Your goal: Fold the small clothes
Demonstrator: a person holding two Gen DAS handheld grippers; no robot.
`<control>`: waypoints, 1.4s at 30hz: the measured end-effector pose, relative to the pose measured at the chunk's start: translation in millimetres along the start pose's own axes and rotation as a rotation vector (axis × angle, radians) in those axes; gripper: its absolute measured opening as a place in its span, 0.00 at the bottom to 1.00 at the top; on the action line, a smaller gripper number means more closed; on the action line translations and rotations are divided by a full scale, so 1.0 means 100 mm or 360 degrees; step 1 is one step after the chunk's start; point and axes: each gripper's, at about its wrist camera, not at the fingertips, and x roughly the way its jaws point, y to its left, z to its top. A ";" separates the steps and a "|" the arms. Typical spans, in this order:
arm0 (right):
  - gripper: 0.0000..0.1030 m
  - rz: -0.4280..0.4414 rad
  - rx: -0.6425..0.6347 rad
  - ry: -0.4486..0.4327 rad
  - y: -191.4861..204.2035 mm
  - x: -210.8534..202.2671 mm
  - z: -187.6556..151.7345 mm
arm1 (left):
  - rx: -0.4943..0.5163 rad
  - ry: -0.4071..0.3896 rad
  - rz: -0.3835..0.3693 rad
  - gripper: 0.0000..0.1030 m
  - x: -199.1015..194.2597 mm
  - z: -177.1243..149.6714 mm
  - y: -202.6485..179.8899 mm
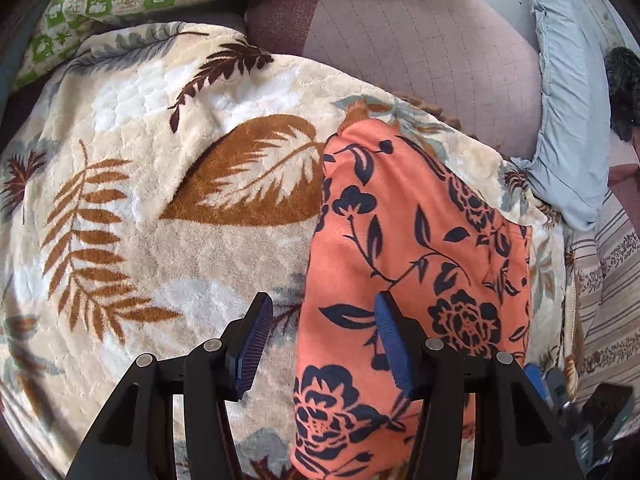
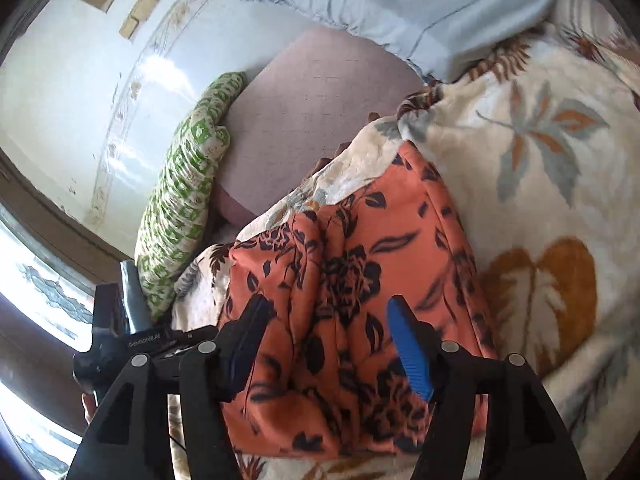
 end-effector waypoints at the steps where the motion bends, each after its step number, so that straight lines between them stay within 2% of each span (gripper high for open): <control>1: 0.63 0.0025 0.0035 0.0006 -0.04 -0.04 -0.14 | 0.0025 0.0001 -0.0001 0.51 -0.08 -0.01 -0.08; 4: 0.65 0.0046 0.0056 0.0048 -0.07 0.00 -0.44 | 0.0184 -0.0001 0.0077 0.52 -0.26 -0.07 -0.46; 7: 0.65 0.0083 -0.0016 0.0140 0.03 0.19 -0.50 | 0.0350 0.0043 0.0183 0.51 -0.28 -0.12 -0.90; 8: 0.65 0.0048 -0.0061 0.0140 0.07 0.23 -0.51 | 0.0396 0.0055 0.0214 0.51 -0.26 -0.13 -1.05; 10: 0.67 0.0036 -0.0106 0.0145 0.12 0.28 -0.54 | 0.0468 0.0091 0.0255 0.51 -0.20 -0.13 -1.35; 13: 0.68 0.0125 -0.0057 0.0182 0.09 0.35 -0.54 | 0.0559 0.0140 0.0312 0.51 -0.05 -0.11 -1.80; 16: 0.68 0.0162 -0.0004 0.0188 0.01 0.37 -0.52 | 0.0699 0.0192 0.0426 0.51 0.19 -0.14 -2.15; 21: 0.66 0.0223 0.0056 0.0213 -0.11 0.36 -0.47 | 0.0932 0.0273 0.0675 0.46 0.67 -0.24 -2.48; 25: 0.66 0.0234 0.0061 0.0203 -0.14 0.35 -0.47 | 0.0982 0.0308 0.0787 0.46 0.93 -0.23 -2.54; 29: 0.67 0.0235 0.0049 0.0161 -0.15 0.33 -0.49 | 0.0945 0.0332 0.0809 0.46 1.07 -0.23 -2.41; 31: 0.68 0.0231 0.0015 0.0148 -0.10 0.35 -0.51 | 0.0927 0.0316 0.0793 0.41 1.07 -0.23 -2.34; 32: 0.62 0.0220 -0.0010 0.0146 -0.08 0.35 -0.51 | 0.0919 0.0304 0.0785 0.39 1.06 -0.24 -2.32; 33: 0.47 0.0217 -0.0033 0.0154 -0.06 0.36 -0.51 | 0.0911 0.0293 0.0771 0.33 1.03 -0.24 -2.29; 34: 0.37 0.0224 -0.0050 0.0167 -0.03 0.37 -0.51 | 0.0899 0.0278 0.0751 0.26 0.99 -0.25 -2.28; 35: 0.28 0.0232 -0.0059 0.0173 -0.02 0.36 -0.50 | 0.0880 0.0264 0.0727 0.23 0.94 -0.25 -2.25; 37: 0.24 0.0258 -0.0062 0.0151 -0.01 0.29 -0.47 | 0.0823 0.0218 0.0670 0.18 0.81 -0.26 -2.22; 42: 0.22 0.0313 -0.0093 0.0027 0.04 -0.01 -0.38 | 0.0717 0.0090 0.0490 0.16 0.44 -0.25 -2.25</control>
